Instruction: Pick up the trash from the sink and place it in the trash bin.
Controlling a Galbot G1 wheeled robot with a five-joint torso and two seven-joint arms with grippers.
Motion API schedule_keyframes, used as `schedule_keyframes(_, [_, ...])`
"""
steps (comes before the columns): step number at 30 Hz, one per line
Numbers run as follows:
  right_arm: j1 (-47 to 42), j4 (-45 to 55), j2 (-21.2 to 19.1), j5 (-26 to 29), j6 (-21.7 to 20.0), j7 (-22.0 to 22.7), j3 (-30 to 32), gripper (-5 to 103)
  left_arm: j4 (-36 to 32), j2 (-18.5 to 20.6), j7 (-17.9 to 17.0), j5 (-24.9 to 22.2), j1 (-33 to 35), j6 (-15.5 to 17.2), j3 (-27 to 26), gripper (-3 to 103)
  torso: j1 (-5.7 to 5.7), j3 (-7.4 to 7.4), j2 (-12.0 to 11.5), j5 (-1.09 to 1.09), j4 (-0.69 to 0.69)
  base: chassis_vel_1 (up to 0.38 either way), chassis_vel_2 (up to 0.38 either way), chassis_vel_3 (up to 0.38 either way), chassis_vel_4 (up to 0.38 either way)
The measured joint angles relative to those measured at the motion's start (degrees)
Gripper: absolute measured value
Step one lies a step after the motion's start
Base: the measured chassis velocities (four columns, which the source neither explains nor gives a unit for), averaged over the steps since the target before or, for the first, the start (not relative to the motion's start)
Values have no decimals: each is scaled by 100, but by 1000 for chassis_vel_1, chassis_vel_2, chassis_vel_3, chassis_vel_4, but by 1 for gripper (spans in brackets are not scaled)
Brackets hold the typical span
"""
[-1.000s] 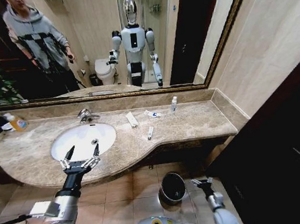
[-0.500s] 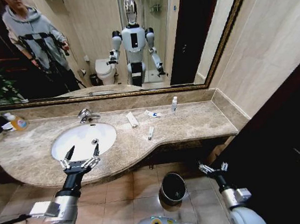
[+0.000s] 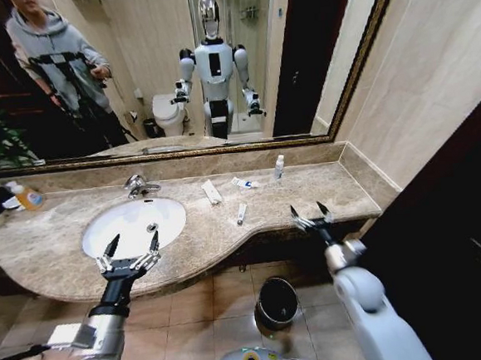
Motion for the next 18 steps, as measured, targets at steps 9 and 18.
schedule_keyframes(9, [1799, -1867, 128, -151, 54, 9, -686, 100, 0, 1, 1, 0, 0, 0, 1, 100, 0, 1, 0, -1, -1, 0, 0, 0, 0])
schedule_keyframes(18, [3127, -3399, 254, -562, 327, 13, -663, 100, 0, 0, 0, 0, 0, 0, 0, 100, 0, 0, 0, -1, -1, 0, 0, 0, 0])
